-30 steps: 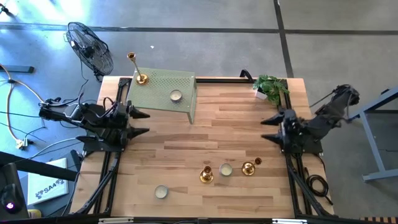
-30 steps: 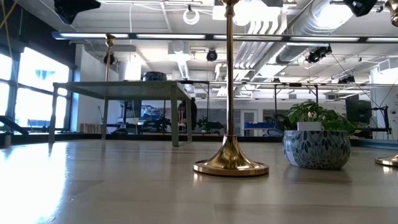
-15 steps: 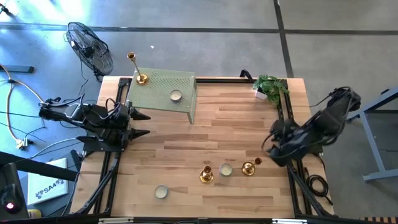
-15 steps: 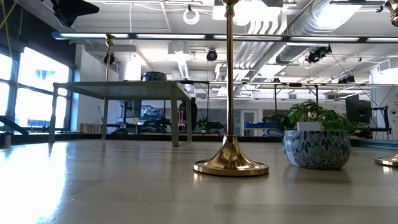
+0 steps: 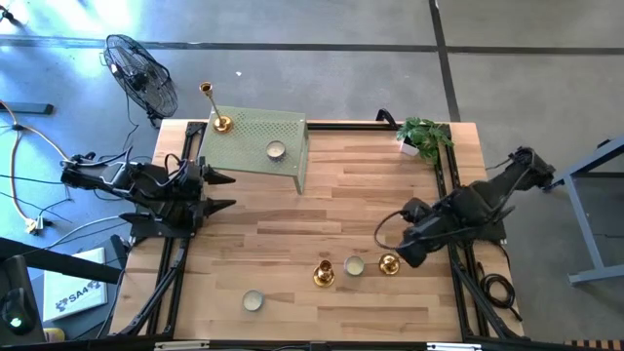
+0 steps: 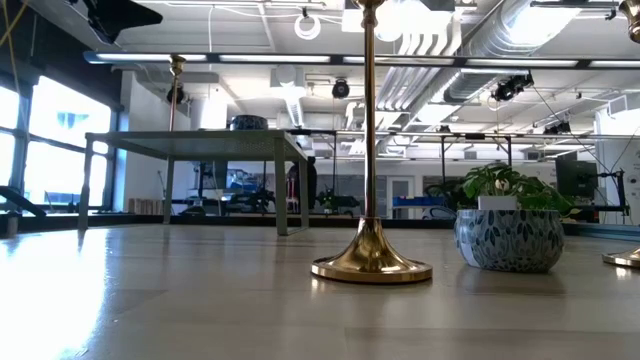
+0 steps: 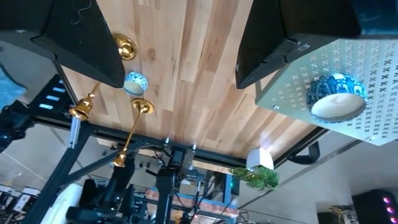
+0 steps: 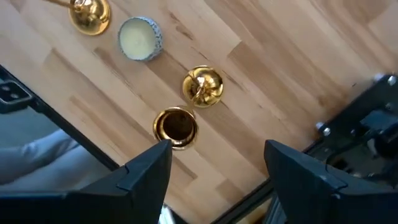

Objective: Pick & Place candle stick holders
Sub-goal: Put the right gold candle holder on the shelf

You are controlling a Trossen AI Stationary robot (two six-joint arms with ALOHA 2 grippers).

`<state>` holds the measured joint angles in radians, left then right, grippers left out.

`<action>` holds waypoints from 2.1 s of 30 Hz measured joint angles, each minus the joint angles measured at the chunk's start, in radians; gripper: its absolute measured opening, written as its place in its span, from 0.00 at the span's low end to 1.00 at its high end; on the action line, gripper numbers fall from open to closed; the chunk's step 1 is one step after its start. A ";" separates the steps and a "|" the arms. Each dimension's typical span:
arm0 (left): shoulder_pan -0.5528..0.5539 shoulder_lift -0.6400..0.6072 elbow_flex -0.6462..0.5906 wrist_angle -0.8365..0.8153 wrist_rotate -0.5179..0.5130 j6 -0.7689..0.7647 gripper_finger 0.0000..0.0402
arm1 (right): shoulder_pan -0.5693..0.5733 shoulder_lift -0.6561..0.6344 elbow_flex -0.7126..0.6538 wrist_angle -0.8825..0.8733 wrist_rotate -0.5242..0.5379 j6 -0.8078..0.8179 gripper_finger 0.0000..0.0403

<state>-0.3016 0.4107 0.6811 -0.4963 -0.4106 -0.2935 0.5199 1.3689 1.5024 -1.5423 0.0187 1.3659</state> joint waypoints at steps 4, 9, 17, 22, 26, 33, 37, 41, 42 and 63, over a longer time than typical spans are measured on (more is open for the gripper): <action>0.000 0.000 0.000 0.000 0.001 -0.005 0.75 | -0.038 0.013 0.000 0.038 -0.034 0.007 0.63; 0.000 0.000 0.000 0.000 0.013 -0.027 0.75 | -0.044 0.052 0.000 0.051 -0.065 0.006 0.61; 0.000 0.000 0.000 0.000 0.024 -0.018 0.75 | -0.044 0.108 0.000 0.052 -0.105 -0.004 0.59; 0.000 0.000 0.000 -0.001 0.024 -0.018 0.75 | -0.044 0.123 0.000 0.068 -0.107 -0.005 0.59; 0.000 0.000 0.000 -0.002 0.025 -0.018 0.75 | -0.044 0.125 0.000 0.073 -0.107 -0.019 0.59; 0.000 0.000 0.000 -0.002 0.026 -0.018 0.75 | -0.044 0.124 -0.036 0.088 -0.124 -0.024 0.58; 0.000 0.000 0.000 -0.003 0.026 -0.018 0.75 | -0.044 0.125 -0.091 0.128 -0.140 -0.049 0.58; 0.000 0.000 0.000 -0.003 0.026 -0.018 0.75 | -0.045 0.125 -0.131 0.157 -0.160 -0.056 0.58; 0.000 0.000 0.000 -0.002 0.026 -0.018 0.75 | -0.047 0.125 -0.136 0.165 -0.164 -0.069 0.58; 0.000 0.000 0.000 0.033 0.062 0.027 0.75 | -0.071 0.125 -0.142 0.175 -0.179 -0.136 0.44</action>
<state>-0.3016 0.4107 0.6811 -0.4637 -0.3485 -0.2665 0.4492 1.4937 1.3602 -1.3670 -0.1607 1.2297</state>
